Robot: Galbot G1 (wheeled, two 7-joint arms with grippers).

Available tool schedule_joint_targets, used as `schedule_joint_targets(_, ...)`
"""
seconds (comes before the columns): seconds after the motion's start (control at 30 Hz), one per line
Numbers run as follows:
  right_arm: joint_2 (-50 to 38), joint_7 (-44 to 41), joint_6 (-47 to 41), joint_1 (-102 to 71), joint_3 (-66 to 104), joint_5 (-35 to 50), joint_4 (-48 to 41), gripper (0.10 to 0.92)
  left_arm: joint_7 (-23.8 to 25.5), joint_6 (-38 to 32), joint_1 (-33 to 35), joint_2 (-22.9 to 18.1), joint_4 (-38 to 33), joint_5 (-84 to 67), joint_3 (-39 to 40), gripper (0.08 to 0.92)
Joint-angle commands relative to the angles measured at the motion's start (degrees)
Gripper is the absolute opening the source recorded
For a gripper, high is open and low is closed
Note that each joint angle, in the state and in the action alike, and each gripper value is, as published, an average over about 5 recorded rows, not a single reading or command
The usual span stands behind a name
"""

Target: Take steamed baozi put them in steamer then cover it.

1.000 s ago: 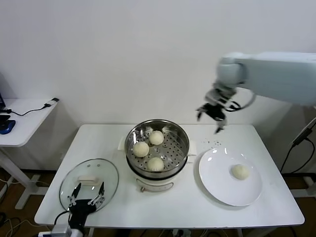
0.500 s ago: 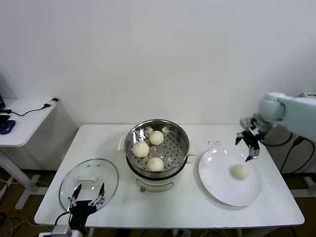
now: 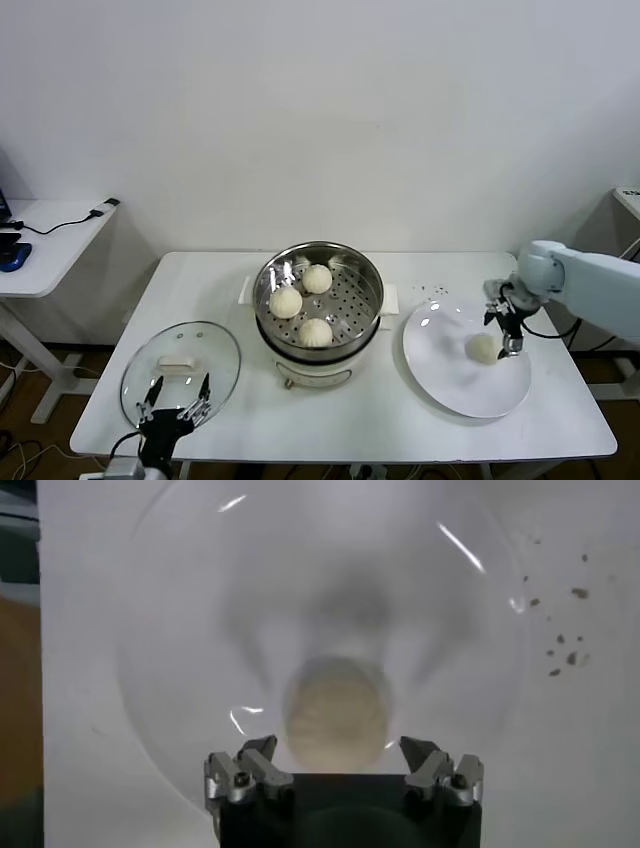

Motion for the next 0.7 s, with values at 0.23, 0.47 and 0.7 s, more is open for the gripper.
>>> schedule_joint_targets(0.23,-0.1,3.7,-2.0,-9.0,8.1,-2.1,-1.9,0.752,-0.1,0.0,-0.2,0.0,0.4,0.2,0.3,0.823)
schedule_joint_targets(0.47,-1.6,2.4,-1.5,-0.7,3.5,0.6,2.3,0.597,-0.1,0.2,0.3,0.0,-0.4,0.6,0.6,0.823)
schedule_joint_targets(0.7,0.3,0.7,-0.8,23.1,-12.9,12.5,7.9,0.577,-0.1,0.1,0.7,0.1,-0.9,0.8,1.1,0.823)
